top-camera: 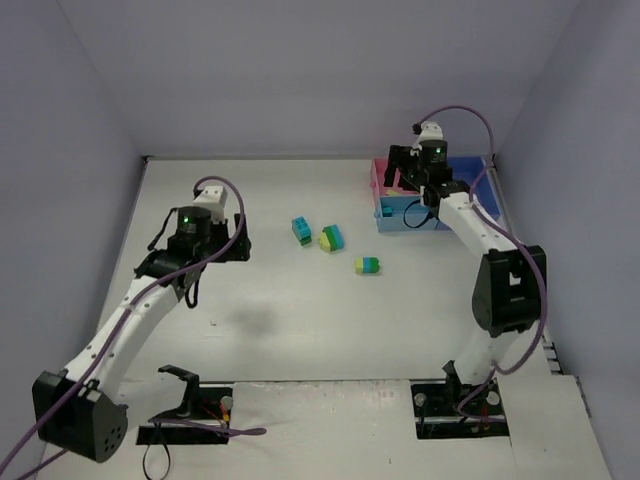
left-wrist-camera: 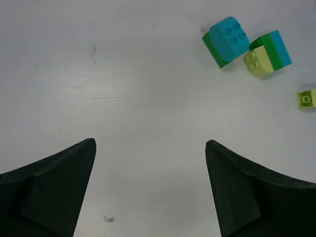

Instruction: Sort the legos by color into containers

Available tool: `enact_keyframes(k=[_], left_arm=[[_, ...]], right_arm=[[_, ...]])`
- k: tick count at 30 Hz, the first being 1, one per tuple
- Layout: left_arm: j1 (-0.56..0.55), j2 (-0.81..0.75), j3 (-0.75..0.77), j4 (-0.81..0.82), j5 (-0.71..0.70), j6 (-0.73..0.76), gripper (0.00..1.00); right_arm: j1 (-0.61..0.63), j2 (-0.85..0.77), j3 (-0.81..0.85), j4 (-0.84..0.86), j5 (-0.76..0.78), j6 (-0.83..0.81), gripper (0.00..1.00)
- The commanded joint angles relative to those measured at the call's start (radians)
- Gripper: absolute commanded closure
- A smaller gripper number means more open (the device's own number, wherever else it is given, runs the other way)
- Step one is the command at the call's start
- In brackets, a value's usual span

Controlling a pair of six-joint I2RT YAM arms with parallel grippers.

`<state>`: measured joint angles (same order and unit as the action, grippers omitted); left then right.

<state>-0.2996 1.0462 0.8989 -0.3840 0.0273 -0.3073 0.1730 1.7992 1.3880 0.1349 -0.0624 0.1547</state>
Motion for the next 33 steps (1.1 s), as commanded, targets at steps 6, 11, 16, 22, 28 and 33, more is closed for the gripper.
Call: enact_keyframes(k=[6,11,16,22,28,33], left_arm=[[-0.125,0.354,0.34,0.083,-0.084,-0.188,0.15],[-0.202,0.579,0.55,-0.053,-0.216,-0.412,0.15],[-0.249,0.777,0.788,-0.215,-0.248,-0.501,0.15],[-0.256,0.963,0.916,-0.321,-0.245,-0.553,0.15],[-0.256,1.041,0.956,-0.331,-0.239,-0.561,0.26],[-0.256,1.08,0.991,-0.336,-0.236,-0.57,0.34]], right_arm=[[0.082,-0.386,-0.199,0.026,0.019,0.159,0.23],[0.089,-0.498,-0.331,-0.001,0.058,0.23,0.24],[0.089,-0.573,-0.402,-0.047,0.088,0.249,0.24],[0.089,-0.636,-0.481,-0.057,0.09,0.255,0.24],[0.089,-0.646,-0.514,-0.058,0.073,0.256,0.24],[0.089,-0.656,-0.526,-0.058,0.072,0.249,0.24]])
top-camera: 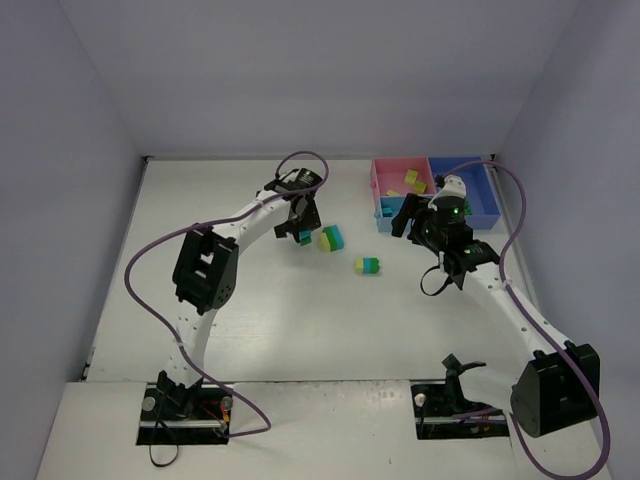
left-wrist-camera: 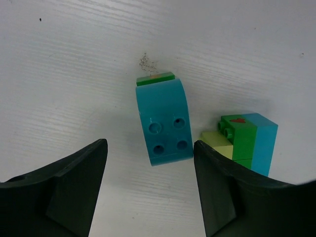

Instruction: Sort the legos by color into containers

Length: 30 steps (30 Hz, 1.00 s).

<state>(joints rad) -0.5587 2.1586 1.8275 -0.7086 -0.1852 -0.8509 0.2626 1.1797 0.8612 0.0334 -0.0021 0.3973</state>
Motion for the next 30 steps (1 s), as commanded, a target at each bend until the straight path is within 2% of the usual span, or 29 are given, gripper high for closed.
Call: enact_keyframes(k=[1,2,4,5,11,15,19,21,25,27,28,29,30], left_arm=[[0.003,-0.023,0.065,-0.011,-0.022,-0.03,0.37],[0.002,-0.02,0.067,-0.012,-0.017,-0.03,0.43],[0.003,-0.013,0.069,-0.014,-0.016,-0.033,0.47],[0.003,-0.013,0.064,-0.014,-0.019,-0.033,0.53],[0.005,-0.019,0.018,0.034,-0.014,-0.02,0.66],[0.008,-0.049,-0.026,0.101,-0.007,0.024,0.84],[0.016,-0.158,-0.111,0.194,0.032,0.125,1.0],[0.017,-0.251,-0.198,0.277,0.064,0.197,1.0],[0.048,-0.465,-0.402,0.489,0.212,0.302,1.0],[0.089,-0.554,-0.524,0.633,0.376,0.338,1.0],[0.127,-0.666,-0.592,0.738,0.547,0.366,1.0],[0.15,-0.668,-0.593,0.78,0.549,0.366,1.0],[0.175,-0.724,-0.64,0.817,0.619,0.374,1.0]], right_arm=[[0.0,-0.038,-0.004,0.043,0.011,0.006,0.24],[0.0,-0.043,-0.007,0.043,0.013,0.005,0.24],[0.0,-0.051,-0.016,0.043,0.011,0.003,0.24],[0.0,-0.057,-0.019,0.043,0.013,0.003,0.24],[0.0,-0.066,-0.028,0.042,-0.033,-0.015,0.24],[0.0,-0.063,-0.021,0.043,-0.082,-0.023,0.24],[0.001,-0.06,0.001,0.046,-0.173,-0.054,0.24],[0.001,-0.061,0.025,0.048,-0.249,-0.072,0.25],[0.003,-0.048,0.076,0.056,-0.422,-0.089,0.25],[0.006,-0.04,0.094,0.074,-0.499,-0.1,0.26],[0.007,-0.028,0.123,0.098,-0.612,-0.109,0.26],[0.009,-0.028,0.124,0.099,-0.613,-0.109,0.26],[0.01,-0.022,0.134,0.106,-0.692,-0.126,0.26]])
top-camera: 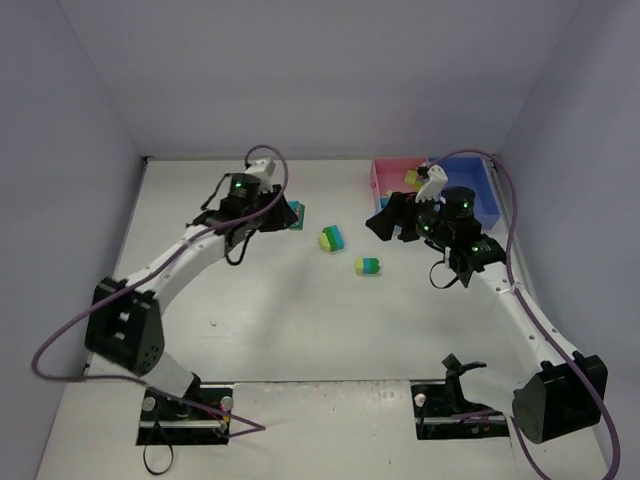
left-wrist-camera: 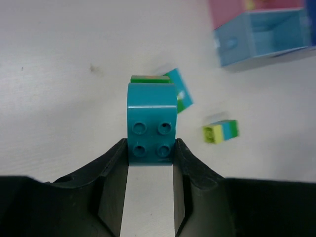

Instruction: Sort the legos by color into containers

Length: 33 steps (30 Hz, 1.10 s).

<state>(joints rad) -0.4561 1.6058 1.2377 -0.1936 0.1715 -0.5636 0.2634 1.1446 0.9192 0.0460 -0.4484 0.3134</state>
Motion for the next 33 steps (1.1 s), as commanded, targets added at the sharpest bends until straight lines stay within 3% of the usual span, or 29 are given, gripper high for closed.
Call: enact_keyframes(k=[1,8,12,23,33], left_arm=[[0.094,-0.197,-0.066,0.336,0.38,0.09,1.0],[0.194,-0.338,-0.098,0.436,0.751,0.125,1.0],[0.194,-0.388,-0.121,0.496,0.841,0.101,1.0],[0.195,-0.437,-0.182,0.655,0.931,-0.054,1.0],[0.194,-0.431,-0.161,0.542,1.002,-0.003,1.0]], right_arm=[[0.011,0.027,0.098,0.106,-0.28,-0.049,0.26],[0.04,0.11,0.179,0.199,-0.541,-0.065,0.29],[0.103,0.164,0.225,0.256,-0.634,-0.057,0.29],[0.171,0.244,0.342,0.261,-0.67,-0.117,0.29],[0.171,0.288,0.443,0.255,-0.73,-0.143,0.35]])
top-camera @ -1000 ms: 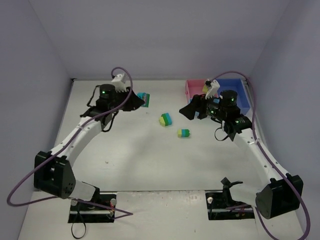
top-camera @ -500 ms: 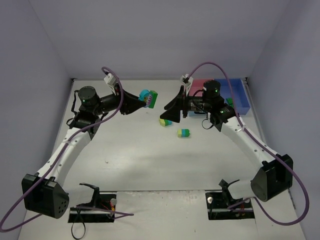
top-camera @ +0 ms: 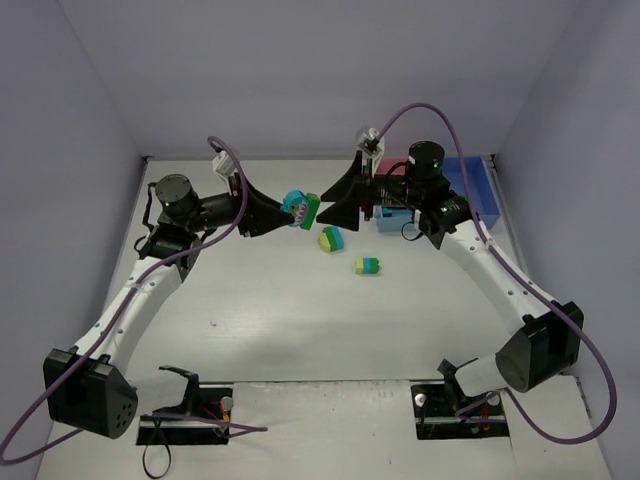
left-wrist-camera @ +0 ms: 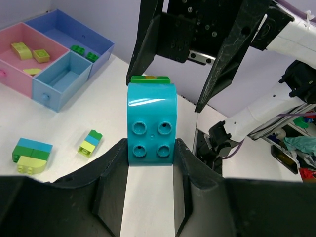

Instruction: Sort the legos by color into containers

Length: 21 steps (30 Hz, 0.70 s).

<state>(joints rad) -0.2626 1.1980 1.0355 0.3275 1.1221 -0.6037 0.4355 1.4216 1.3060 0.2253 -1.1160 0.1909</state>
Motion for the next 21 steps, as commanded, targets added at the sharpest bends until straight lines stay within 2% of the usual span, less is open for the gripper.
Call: enact_keyframes(k=[1,17,20,21], left_arm=[[0.002,-0.021,0.046,0.013,0.06,0.042,1.0],[0.0,-0.008,0.057,0.031,0.09,0.027,1.0],[0.002,-0.009,0.055,0.028,0.093,0.027,1.0],[0.002,-0.009,0.057,0.027,0.091,0.028,1.0]], right_arm=[[0.0,0.019,0.062,0.075,-0.068,-0.021,0.35],[0.043,0.068,0.108,0.066,-0.119,-0.03,0.49],[0.054,0.079,0.122,0.065,-0.137,-0.025,0.55],[0.055,0.082,0.124,0.065,-0.14,-0.027,0.6]])
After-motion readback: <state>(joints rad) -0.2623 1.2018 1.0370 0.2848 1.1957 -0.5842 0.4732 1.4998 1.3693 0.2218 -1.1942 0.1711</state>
